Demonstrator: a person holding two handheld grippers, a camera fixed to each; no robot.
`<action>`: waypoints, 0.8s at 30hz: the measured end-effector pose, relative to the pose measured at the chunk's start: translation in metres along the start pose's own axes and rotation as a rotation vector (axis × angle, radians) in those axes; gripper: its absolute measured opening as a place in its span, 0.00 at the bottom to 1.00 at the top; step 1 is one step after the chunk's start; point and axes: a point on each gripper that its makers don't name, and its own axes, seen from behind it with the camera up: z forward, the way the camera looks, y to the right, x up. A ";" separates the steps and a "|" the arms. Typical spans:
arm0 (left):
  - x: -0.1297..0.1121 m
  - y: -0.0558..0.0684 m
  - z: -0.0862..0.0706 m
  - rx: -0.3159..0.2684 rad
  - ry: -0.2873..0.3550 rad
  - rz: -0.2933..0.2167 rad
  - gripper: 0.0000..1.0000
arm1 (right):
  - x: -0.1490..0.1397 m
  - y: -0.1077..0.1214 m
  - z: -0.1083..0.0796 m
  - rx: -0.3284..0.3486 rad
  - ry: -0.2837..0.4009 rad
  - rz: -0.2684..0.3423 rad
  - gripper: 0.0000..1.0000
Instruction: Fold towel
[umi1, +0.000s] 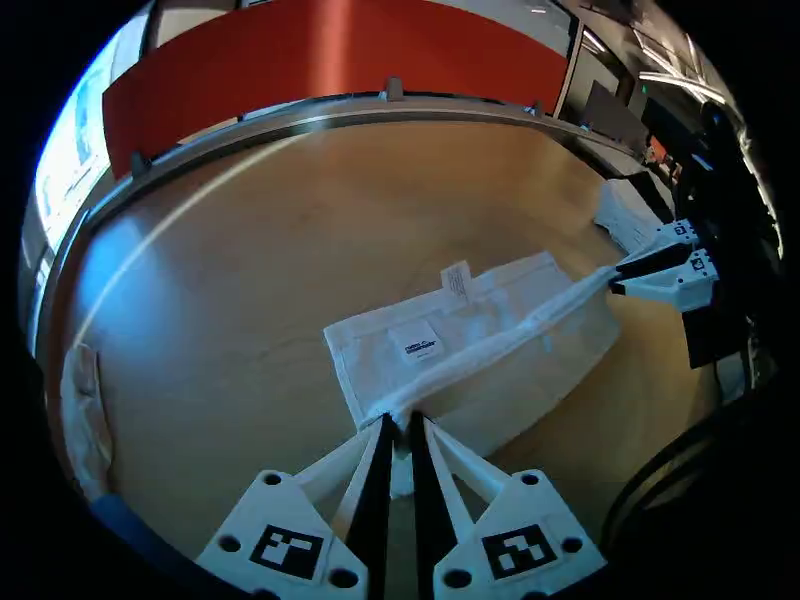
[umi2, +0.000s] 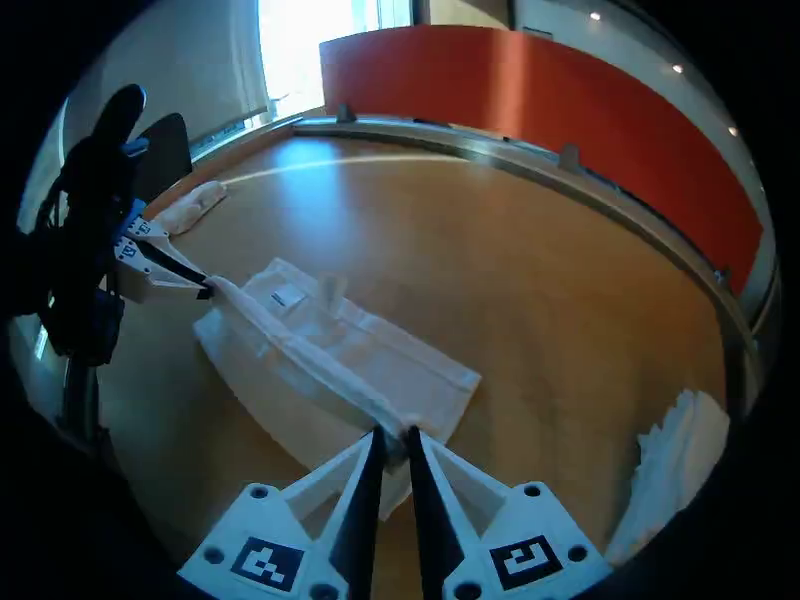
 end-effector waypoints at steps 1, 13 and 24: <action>0.000 -0.001 0.002 0.000 0.000 -0.003 0.13 | 0.000 0.001 0.002 -0.003 -0.001 0.002 0.18; 0.001 -0.018 0.029 0.069 -0.013 0.020 0.25 | -0.005 0.009 0.029 -0.051 -0.024 0.016 0.22; 0.002 -0.032 0.035 0.114 -0.021 0.046 0.44 | -0.001 0.030 0.038 -0.124 -0.013 0.020 0.53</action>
